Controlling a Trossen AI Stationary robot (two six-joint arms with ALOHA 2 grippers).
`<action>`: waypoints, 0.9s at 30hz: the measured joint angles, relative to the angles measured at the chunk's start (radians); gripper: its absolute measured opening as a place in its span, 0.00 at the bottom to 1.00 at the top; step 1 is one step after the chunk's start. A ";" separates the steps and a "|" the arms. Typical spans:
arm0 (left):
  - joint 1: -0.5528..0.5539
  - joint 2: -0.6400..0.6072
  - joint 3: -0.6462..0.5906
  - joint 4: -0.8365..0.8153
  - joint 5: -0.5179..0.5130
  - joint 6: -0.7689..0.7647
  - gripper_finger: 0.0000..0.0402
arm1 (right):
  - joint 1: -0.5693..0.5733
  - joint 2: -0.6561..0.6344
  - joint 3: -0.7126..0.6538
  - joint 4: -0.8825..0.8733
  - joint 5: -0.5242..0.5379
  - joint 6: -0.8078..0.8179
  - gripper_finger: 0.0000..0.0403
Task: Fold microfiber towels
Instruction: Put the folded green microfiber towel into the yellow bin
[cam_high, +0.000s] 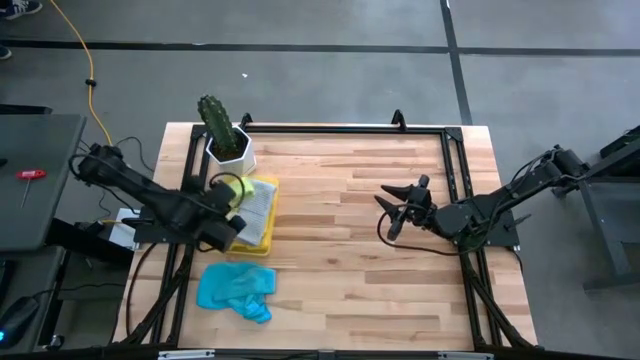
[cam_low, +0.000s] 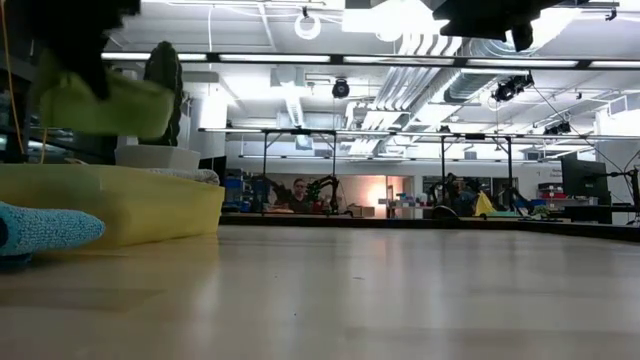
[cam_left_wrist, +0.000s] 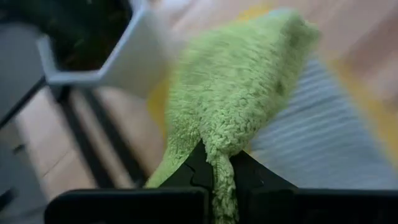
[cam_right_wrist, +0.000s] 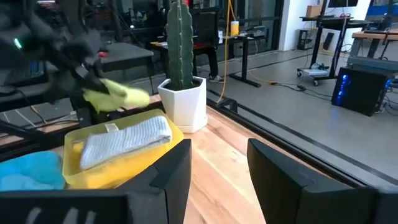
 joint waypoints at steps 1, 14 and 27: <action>0.010 0.007 -0.036 -0.012 0.003 -0.028 0.00 | 0.000 0.000 0.000 0.000 0.005 0.000 0.37; 0.098 0.239 -0.177 0.033 0.079 -0.233 0.02 | -0.011 0.000 0.000 -0.001 0.011 0.003 0.37; 0.155 0.402 -0.149 0.139 0.099 -0.216 0.02 | -0.026 0.000 0.000 -0.031 0.003 0.052 0.37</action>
